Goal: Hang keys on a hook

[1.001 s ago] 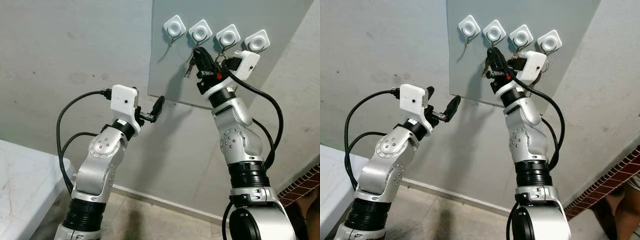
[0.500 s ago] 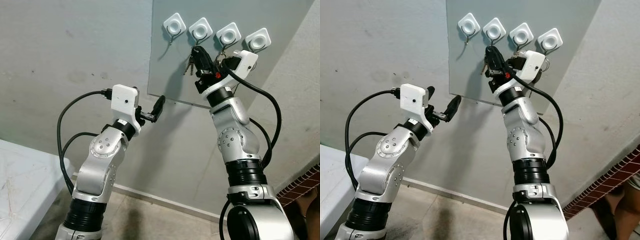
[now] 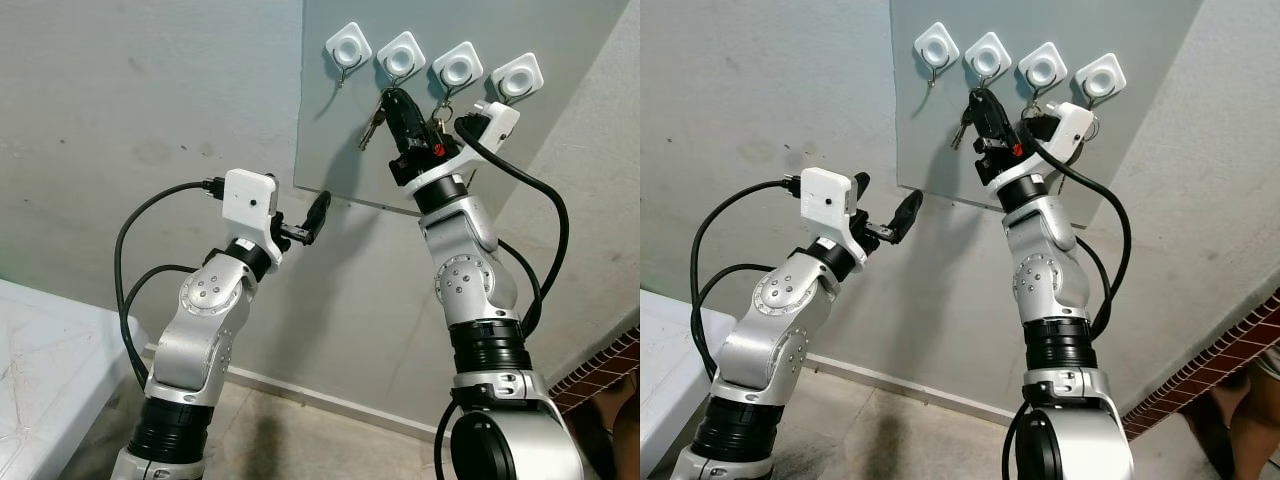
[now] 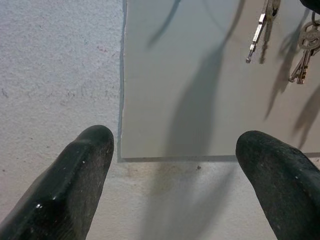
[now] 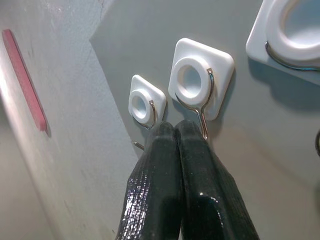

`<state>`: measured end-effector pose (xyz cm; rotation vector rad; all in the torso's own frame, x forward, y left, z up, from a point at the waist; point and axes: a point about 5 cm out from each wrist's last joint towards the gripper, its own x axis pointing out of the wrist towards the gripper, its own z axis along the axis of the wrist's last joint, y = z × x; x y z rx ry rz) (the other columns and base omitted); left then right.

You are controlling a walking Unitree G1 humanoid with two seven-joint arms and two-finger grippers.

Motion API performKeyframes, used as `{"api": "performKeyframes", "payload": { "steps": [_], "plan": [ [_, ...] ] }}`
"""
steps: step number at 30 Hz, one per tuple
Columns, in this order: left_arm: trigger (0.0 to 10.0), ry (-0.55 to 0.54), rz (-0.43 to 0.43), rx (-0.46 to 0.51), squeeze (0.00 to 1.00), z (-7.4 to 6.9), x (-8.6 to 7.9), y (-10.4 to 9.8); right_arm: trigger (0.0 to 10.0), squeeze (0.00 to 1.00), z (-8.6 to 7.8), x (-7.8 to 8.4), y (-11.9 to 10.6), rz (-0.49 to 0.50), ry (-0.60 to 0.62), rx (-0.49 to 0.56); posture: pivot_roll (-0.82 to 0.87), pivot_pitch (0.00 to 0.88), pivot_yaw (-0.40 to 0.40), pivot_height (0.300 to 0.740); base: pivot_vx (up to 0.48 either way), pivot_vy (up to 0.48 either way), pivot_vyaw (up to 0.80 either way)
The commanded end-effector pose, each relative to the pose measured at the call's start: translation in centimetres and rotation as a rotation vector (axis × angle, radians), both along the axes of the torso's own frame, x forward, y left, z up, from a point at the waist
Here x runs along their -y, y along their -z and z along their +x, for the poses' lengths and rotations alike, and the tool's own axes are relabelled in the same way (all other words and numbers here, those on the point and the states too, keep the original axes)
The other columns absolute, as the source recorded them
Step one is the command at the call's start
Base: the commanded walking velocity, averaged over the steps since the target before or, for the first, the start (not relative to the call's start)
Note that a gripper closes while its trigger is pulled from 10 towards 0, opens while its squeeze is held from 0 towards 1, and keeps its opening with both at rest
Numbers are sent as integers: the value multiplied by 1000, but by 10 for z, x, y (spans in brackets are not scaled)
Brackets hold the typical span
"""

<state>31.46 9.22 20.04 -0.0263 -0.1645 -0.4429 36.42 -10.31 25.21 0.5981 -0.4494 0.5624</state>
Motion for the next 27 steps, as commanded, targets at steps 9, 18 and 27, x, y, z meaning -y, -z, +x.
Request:
{"api": "performKeyframes", "payload": {
  "steps": [9,18,27],
  "plan": [
    [10000,-2,9,18,0,0,0,-5,10000,0,6,7,-9,137,5,-53,-35,24,-62,740,0,0,0],
    [10000,0,8,19,0,0,1,-5,10000,0,6,5,-9,184,-17,-74,-33,19,-61,740,0,0,0],
    [10000,0,6,23,0,-1,2,-6,10000,0,8,4,-7,270,-43,-139,-28,9,-66,740,0,0,0]
  ]
}}
